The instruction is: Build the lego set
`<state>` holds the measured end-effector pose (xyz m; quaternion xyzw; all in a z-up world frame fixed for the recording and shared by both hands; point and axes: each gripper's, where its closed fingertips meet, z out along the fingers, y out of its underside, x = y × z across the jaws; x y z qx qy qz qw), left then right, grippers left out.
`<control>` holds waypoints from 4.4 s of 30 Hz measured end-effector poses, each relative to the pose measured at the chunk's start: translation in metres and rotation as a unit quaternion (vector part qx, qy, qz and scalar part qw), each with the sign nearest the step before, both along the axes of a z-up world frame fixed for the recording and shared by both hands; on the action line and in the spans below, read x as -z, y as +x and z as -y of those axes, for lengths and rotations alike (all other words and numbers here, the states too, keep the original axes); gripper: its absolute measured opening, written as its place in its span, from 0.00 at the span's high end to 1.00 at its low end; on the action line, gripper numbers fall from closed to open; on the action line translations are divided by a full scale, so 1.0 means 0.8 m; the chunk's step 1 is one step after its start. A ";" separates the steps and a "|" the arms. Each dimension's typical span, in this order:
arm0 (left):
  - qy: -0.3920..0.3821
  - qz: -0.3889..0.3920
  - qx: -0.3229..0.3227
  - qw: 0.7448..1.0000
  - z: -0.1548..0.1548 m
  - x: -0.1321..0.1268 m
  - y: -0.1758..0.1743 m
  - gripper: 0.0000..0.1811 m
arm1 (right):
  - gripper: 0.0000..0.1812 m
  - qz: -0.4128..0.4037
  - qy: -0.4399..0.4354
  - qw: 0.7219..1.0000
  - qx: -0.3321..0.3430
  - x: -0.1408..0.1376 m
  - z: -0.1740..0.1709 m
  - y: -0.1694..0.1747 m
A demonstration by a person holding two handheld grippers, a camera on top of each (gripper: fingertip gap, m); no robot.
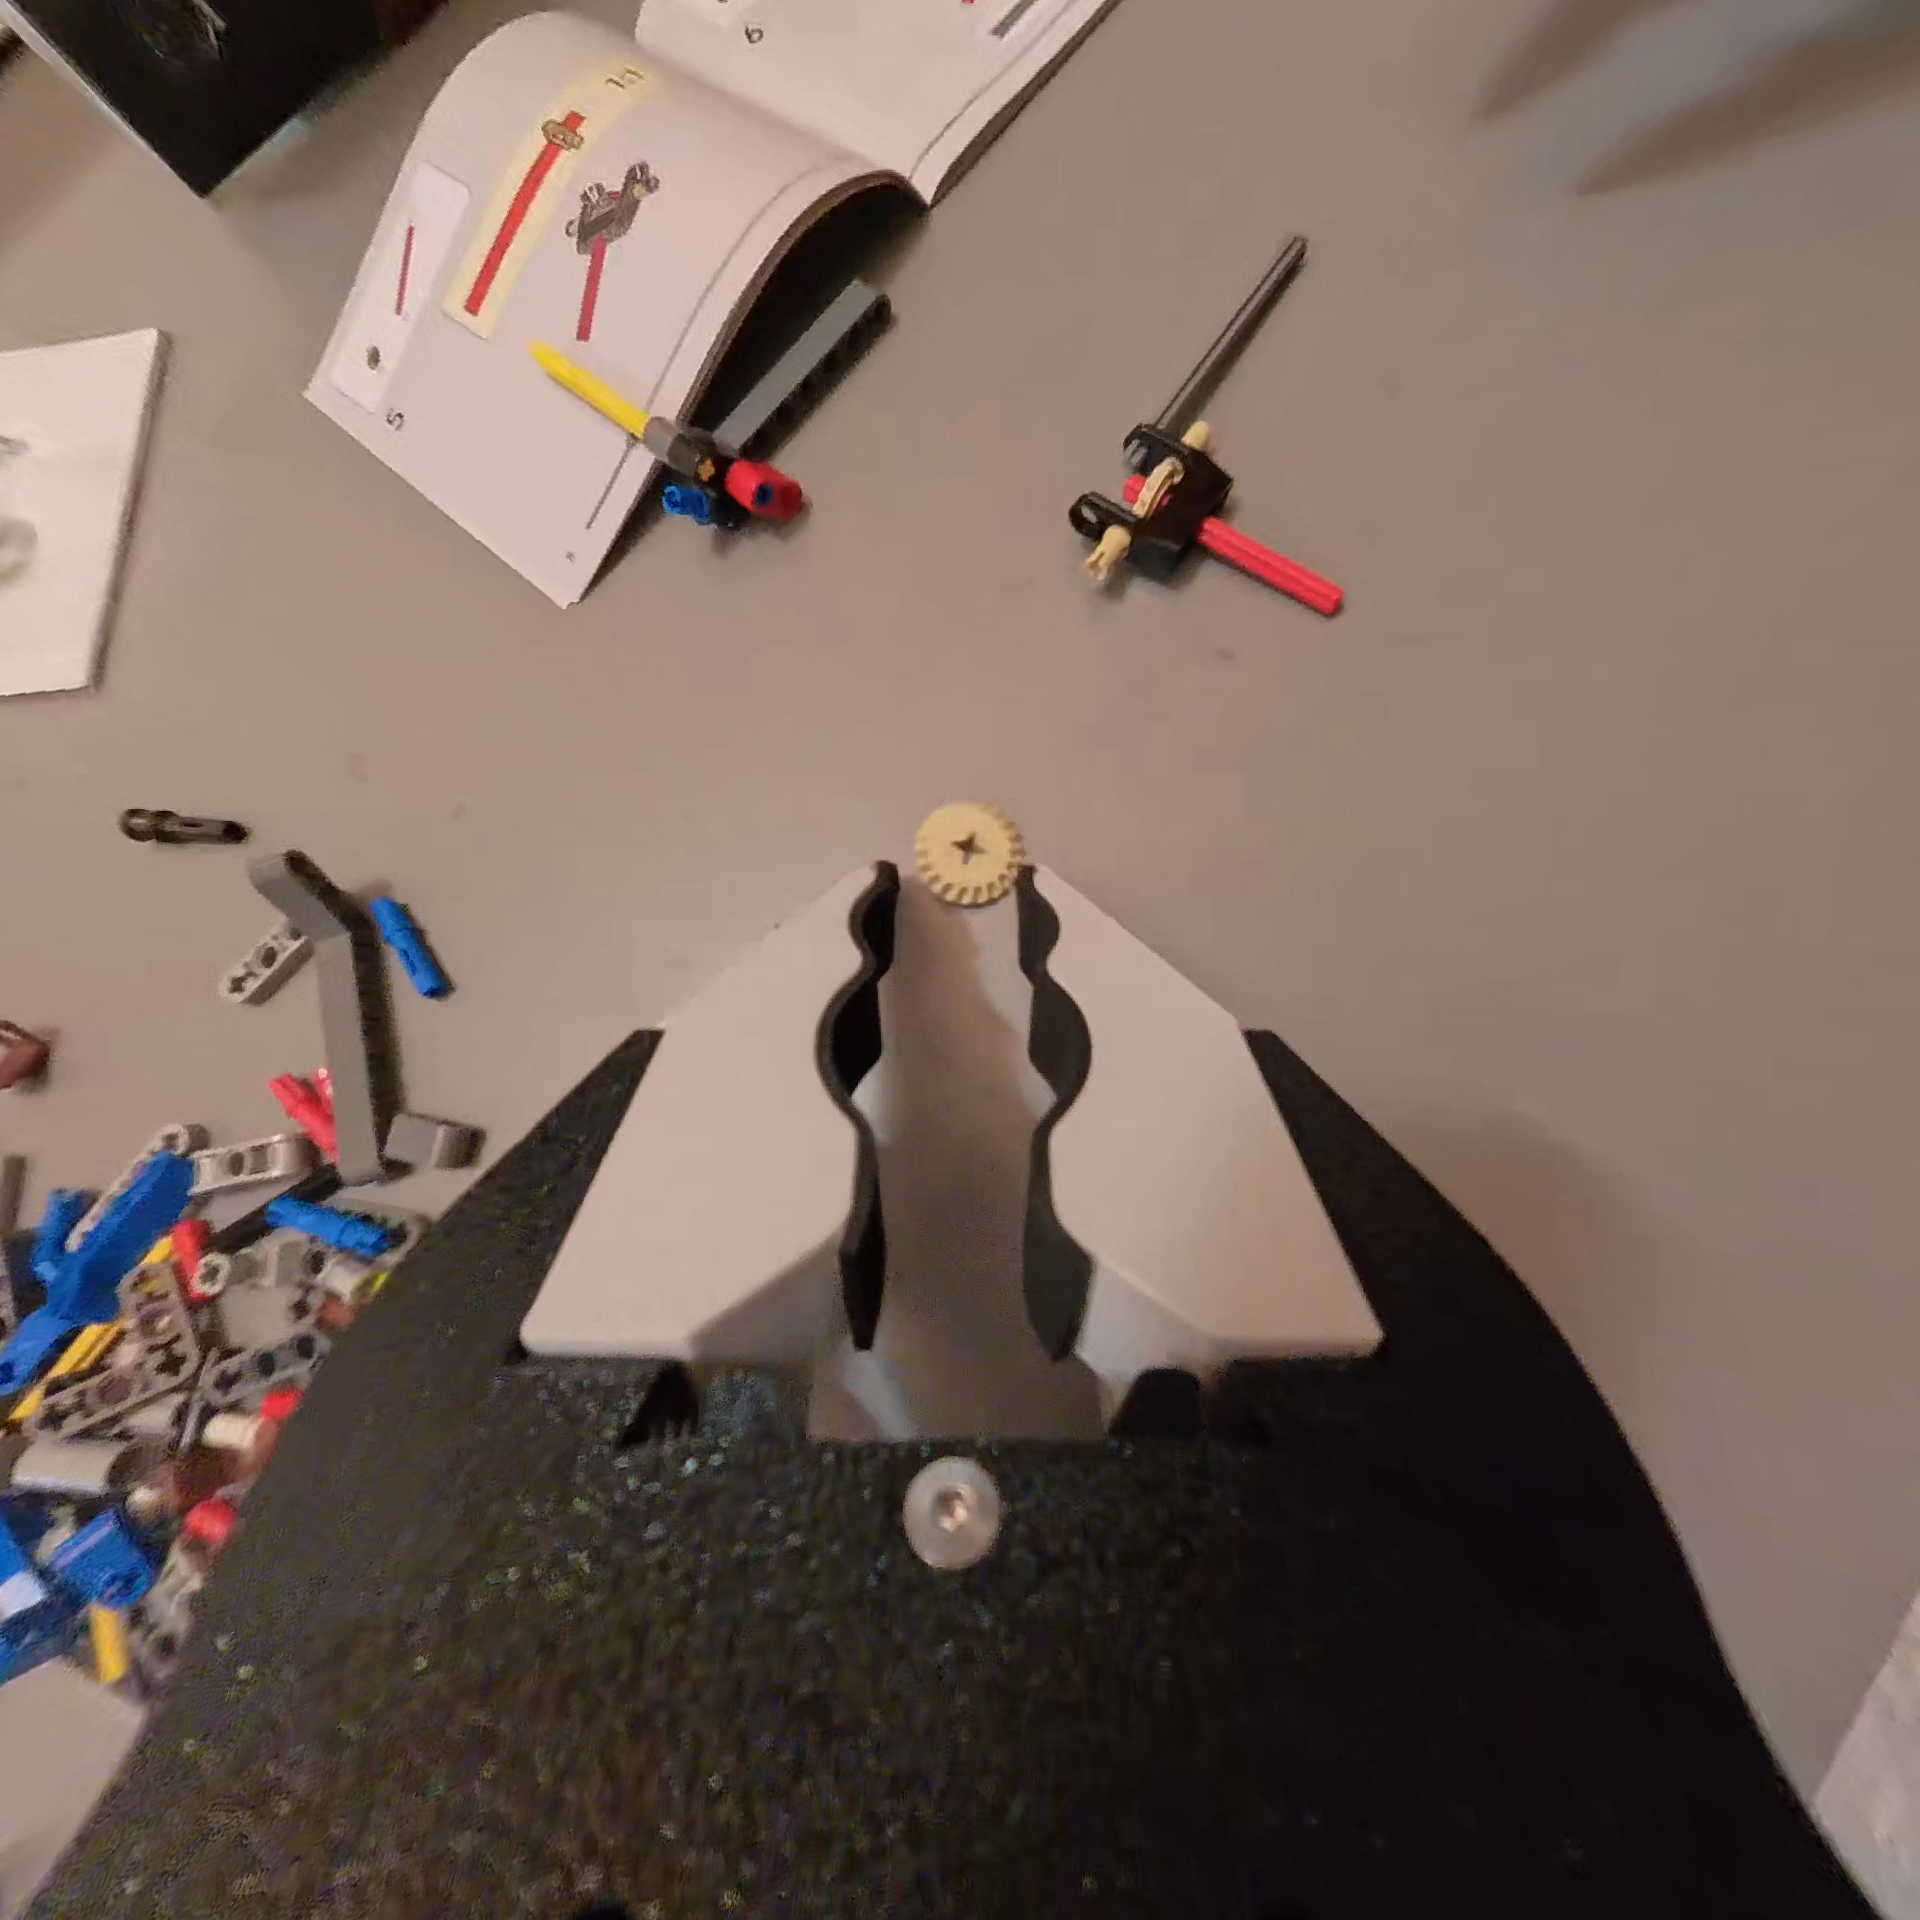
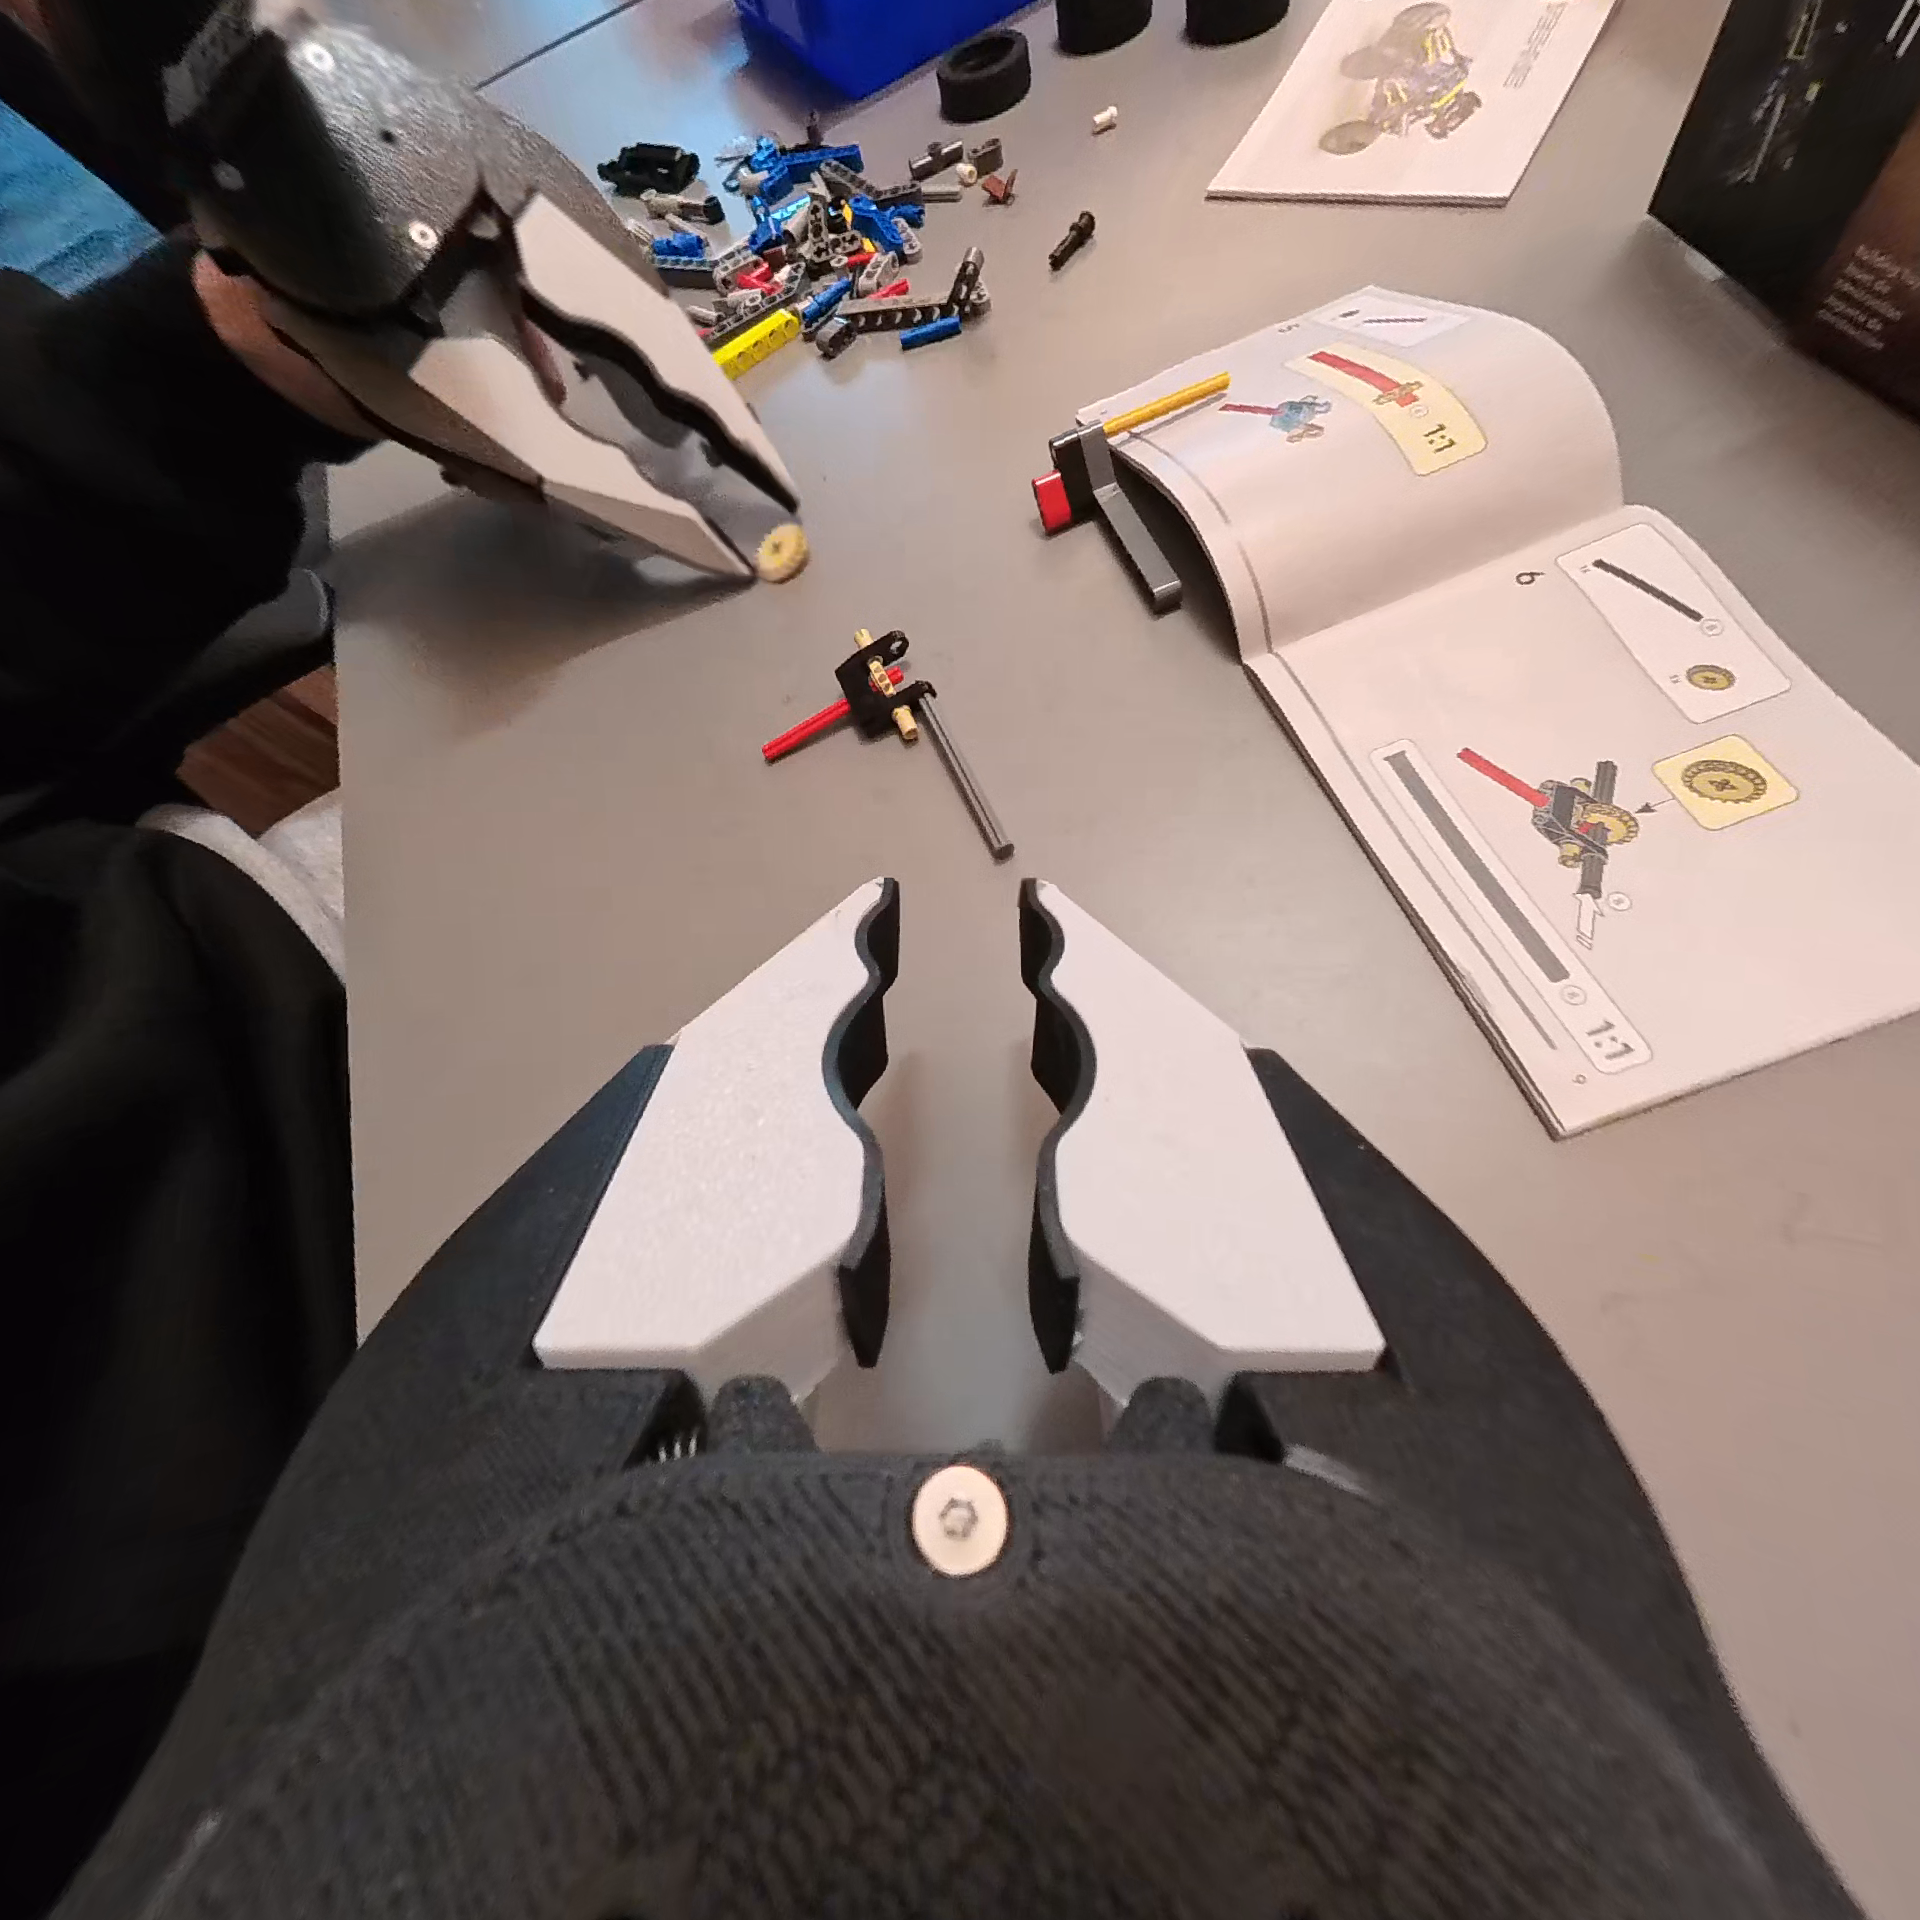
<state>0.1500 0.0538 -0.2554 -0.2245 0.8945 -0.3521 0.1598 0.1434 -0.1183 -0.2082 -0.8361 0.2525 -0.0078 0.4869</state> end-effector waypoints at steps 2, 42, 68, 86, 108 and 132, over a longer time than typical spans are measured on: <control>-0.002 -0.004 -0.001 1.000 0.006 0.002 0.001 0.92 | 0.89 -0.003 0.003 1.000 -0.006 0.001 -0.004 -0.002; -0.324 -0.073 -0.027 0.943 0.088 -0.103 -0.009 1.00 | 0.99 0.059 0.116 0.982 -0.134 -0.026 -0.141 -0.007; 0.034 0.341 0.271 0.900 0.112 -0.112 -0.024 0.90 | 0.99 -0.184 0.246 0.924 -0.228 -0.058 -0.124 -0.035; 0.293 0.197 0.208 0.912 0.085 -0.029 0.021 0.90 | 0.78 0.137 -0.127 0.970 -0.155 0.054 -0.105 0.016; 0.280 0.430 0.167 0.842 0.103 -0.087 0.032 0.90 | 0.91 0.042 0.094 0.994 0.045 -0.033 -0.110 0.037; 0.170 0.406 0.159 0.884 0.106 -0.095 0.019 0.90 | 0.94 0.068 0.122 0.990 0.020 -0.044 -0.116 0.010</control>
